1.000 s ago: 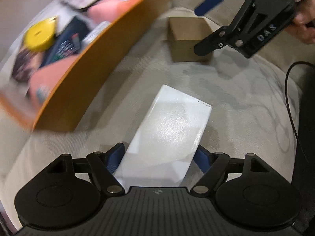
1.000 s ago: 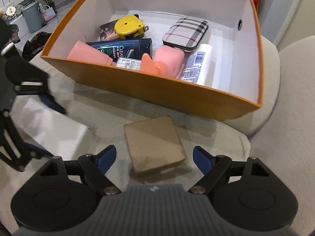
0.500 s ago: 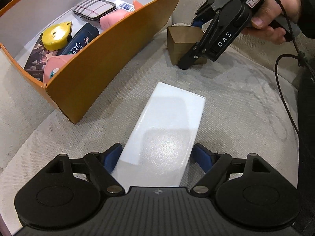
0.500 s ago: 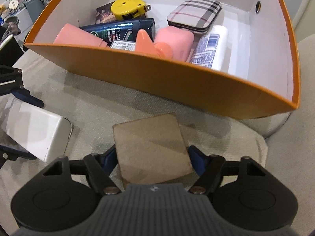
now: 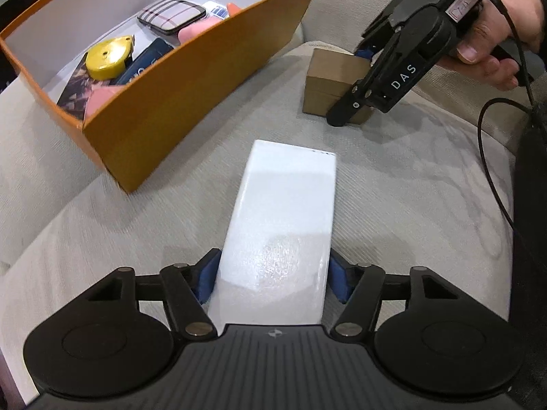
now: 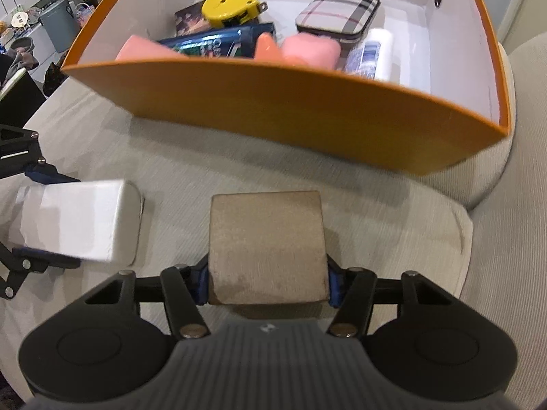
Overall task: Organize rigid objects
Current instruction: 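Lift and carry the white box and brown cube with both tools over the shoebox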
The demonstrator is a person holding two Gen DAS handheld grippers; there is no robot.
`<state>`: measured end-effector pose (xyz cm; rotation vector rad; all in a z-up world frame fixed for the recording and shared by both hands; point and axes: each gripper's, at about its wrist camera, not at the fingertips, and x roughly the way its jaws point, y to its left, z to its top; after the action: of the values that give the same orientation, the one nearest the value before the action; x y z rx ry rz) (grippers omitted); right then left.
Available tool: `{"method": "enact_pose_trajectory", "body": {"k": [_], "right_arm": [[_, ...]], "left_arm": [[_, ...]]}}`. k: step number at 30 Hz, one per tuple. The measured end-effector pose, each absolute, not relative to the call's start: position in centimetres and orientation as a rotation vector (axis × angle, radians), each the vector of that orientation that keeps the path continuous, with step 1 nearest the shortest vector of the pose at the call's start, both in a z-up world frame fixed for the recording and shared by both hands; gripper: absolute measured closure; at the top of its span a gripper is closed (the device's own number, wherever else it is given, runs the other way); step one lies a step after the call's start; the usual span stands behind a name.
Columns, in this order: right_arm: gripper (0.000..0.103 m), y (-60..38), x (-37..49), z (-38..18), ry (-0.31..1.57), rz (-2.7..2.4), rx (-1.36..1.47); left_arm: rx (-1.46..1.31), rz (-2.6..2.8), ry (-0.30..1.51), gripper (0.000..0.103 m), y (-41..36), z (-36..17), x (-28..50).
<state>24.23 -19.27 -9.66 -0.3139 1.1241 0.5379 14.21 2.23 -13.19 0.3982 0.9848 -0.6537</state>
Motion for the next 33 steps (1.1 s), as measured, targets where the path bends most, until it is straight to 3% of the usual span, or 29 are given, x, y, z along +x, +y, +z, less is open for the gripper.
{"method": "enact_pose_trajectory", "body": {"k": [12, 33], "right_arm": [[0.044, -18.5, 18.9, -8.5, 1.214, 0.418, -0.315], [0.044, -15.1, 15.0, -1.6, 1.123, 0.431, -0.374]], "left_arm": [[0.306, -0.565, 0.964, 0.032, 4.1, -13.3, 11.2], [0.236, -0.518, 0.86, 0.034, 6.9, -9.2, 10.7]]}}
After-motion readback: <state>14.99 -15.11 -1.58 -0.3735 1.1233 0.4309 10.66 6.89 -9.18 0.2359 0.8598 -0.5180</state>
